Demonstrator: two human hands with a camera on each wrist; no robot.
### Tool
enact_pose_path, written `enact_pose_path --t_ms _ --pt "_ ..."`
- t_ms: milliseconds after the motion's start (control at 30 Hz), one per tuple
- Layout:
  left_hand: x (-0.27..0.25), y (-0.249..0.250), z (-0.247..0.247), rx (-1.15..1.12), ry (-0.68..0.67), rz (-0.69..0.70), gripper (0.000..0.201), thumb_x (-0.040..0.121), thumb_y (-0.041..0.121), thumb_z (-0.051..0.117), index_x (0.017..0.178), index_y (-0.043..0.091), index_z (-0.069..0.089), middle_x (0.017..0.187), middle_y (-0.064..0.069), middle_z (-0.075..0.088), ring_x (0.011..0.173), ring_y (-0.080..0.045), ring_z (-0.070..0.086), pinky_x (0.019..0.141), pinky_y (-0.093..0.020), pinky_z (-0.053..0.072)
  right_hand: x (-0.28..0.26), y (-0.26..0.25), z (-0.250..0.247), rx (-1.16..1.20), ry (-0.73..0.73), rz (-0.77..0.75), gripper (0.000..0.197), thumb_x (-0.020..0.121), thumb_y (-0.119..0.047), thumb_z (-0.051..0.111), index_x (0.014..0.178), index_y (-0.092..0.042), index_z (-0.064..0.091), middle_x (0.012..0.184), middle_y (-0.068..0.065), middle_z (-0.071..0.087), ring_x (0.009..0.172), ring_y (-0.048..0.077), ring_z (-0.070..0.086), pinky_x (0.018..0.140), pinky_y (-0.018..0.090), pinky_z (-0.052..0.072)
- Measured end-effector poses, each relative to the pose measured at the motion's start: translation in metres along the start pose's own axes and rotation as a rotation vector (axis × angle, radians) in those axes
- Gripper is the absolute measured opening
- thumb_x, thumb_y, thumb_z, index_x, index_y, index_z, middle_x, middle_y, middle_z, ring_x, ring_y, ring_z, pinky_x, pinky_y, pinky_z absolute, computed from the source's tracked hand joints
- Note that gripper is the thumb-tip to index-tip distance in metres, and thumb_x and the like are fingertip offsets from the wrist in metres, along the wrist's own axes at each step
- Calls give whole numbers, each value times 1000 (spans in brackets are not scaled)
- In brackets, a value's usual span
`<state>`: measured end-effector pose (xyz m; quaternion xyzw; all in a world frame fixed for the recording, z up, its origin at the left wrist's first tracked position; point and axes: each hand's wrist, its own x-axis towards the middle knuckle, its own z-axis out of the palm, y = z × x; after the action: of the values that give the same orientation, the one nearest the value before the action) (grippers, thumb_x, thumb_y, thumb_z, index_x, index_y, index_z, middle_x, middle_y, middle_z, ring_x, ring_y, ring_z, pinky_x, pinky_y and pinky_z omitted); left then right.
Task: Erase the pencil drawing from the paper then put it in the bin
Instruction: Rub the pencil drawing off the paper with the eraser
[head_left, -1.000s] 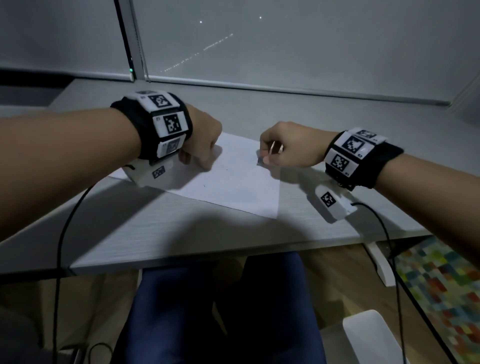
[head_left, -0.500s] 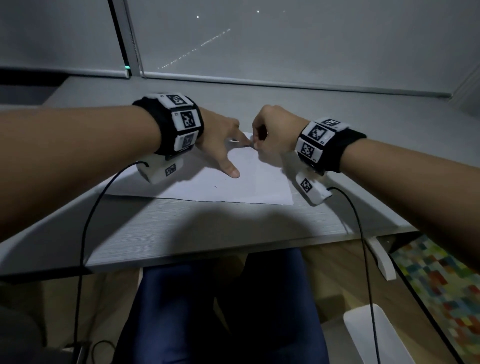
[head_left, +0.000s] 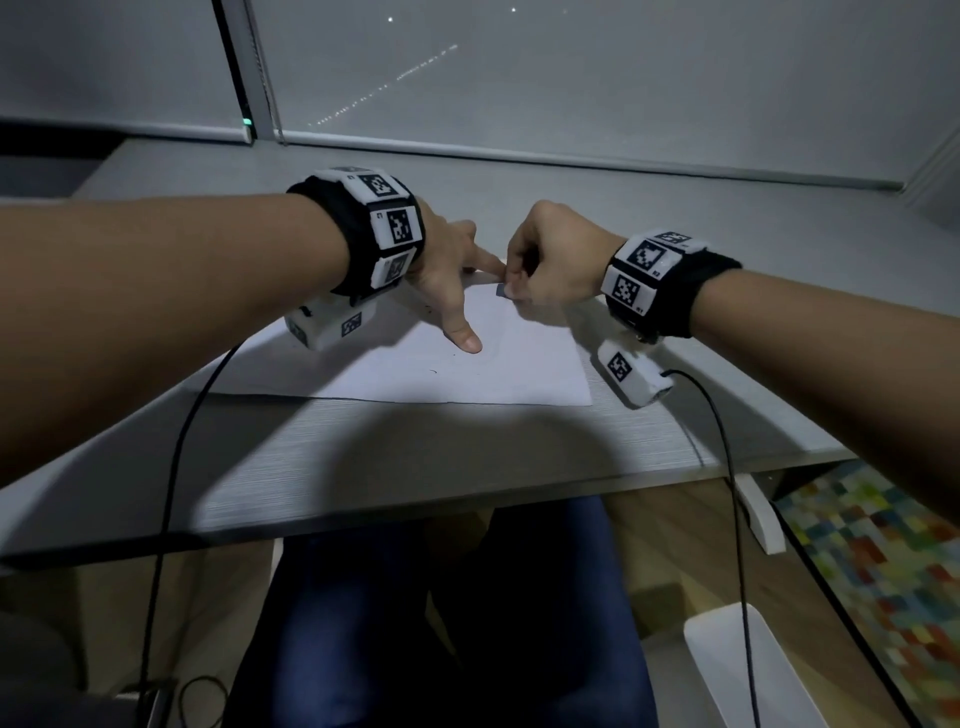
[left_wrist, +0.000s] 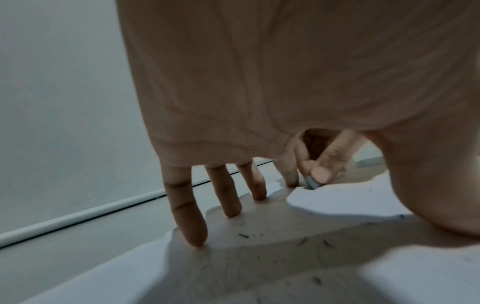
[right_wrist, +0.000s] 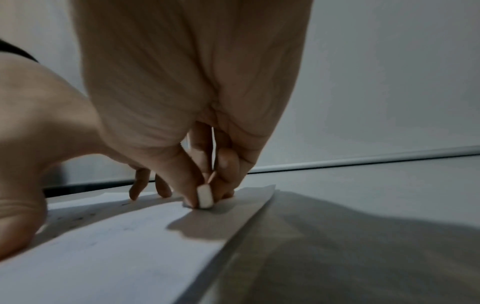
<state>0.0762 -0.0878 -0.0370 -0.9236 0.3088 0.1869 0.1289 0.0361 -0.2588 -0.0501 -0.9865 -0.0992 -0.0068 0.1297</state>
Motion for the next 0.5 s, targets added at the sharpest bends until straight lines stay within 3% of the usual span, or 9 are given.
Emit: enact_pose_path --t_ms 67,167,300,433,500 --pt "0 2 -1 9 2 -6 114 67 87 72 160 62 10 134 1 33 139 -35 42 95 -45 36 0 -1 2 2 42 7 13 85 -19 77 77 -9 79 64 -6 68 55 3 59 62 22 46" --pt "-1 3 -1 28 -15 -16 114 64 89 72 159 61 14 132 0 32 137 -36 43 95 -46 38 -9 -8 5 26 -9 -52 11 84 -16 75 76 -11 78 66 -7 71 58 2 62 60 21 49" --pt "-1 2 -1 16 -18 -10 115 63 89 74 159 62 16 135 1 33 137 -35 43 96 -46 39 -13 -8 5 51 -58 -77 11 84 -20 79 75 -13 79 66 -5 72 53 0 61 56 12 47" --pt "-2 1 0 -1 -16 -9 118 64 87 75 159 64 9 135 0 34 137 -36 43 106 -49 41 -1 2 4 -1 66 13 14 84 -19 77 74 -9 79 66 -1 70 59 11 62 63 23 49" --pt "-3 1 0 -12 -16 -11 117 63 87 75 158 65 11 133 0 34 136 -36 43 101 -48 41 -1 0 4 -12 46 5 12 84 -16 75 75 -9 79 71 3 74 66 18 67 66 28 55"
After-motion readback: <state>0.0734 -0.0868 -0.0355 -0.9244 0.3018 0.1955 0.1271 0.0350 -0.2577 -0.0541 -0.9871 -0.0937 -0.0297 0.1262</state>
